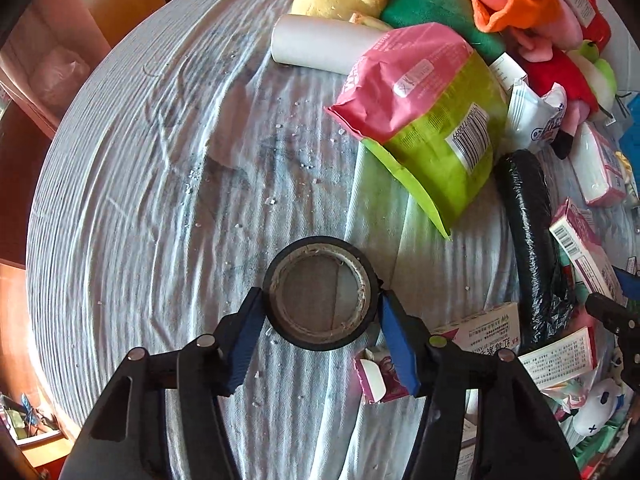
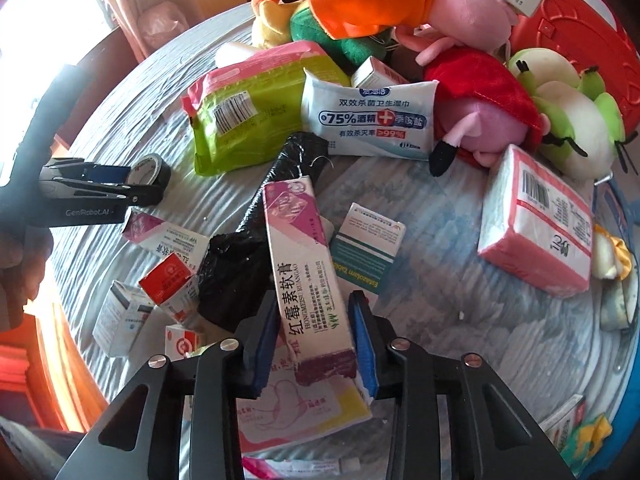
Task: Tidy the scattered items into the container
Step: 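Grasp the black tape roll with the left tool while the right tool grasps the red-and-white ointment box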
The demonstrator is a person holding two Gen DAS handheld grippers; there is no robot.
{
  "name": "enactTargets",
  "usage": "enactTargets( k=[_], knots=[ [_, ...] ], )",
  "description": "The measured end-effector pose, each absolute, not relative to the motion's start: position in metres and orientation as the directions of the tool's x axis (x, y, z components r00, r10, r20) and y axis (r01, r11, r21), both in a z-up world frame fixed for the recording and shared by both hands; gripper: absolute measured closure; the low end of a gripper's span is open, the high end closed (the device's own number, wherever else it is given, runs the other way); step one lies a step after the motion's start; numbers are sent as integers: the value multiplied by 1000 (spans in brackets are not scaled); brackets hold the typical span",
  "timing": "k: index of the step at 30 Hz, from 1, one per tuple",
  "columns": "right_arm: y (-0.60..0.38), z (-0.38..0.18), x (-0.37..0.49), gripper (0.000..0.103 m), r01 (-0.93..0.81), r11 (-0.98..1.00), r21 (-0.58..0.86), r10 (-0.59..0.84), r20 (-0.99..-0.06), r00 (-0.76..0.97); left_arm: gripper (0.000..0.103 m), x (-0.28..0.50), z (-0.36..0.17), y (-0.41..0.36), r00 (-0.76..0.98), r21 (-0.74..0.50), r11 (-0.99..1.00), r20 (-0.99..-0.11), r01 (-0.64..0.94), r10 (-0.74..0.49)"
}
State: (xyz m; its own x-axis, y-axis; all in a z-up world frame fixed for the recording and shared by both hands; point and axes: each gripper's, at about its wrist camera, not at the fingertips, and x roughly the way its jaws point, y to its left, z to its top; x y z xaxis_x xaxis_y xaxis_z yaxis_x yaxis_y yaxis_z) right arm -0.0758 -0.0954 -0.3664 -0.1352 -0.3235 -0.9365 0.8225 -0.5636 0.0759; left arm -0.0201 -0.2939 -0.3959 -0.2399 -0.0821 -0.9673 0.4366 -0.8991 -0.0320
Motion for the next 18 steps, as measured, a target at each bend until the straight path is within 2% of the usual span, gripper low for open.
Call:
enactTargets(
  k=[7, 18],
  knots=[
    [-97, -352, -73, 76, 828, -551, 99, -362, -923, -131, 47, -12, -385, -305, -262, -48, -880, -961, 472, -88],
    [-87, -323, -70, 76, 823, -556, 112, -409, -899, -155, 47, -4, -358, -302, -298, -47, -879, -948, 475, -110]
  ],
)
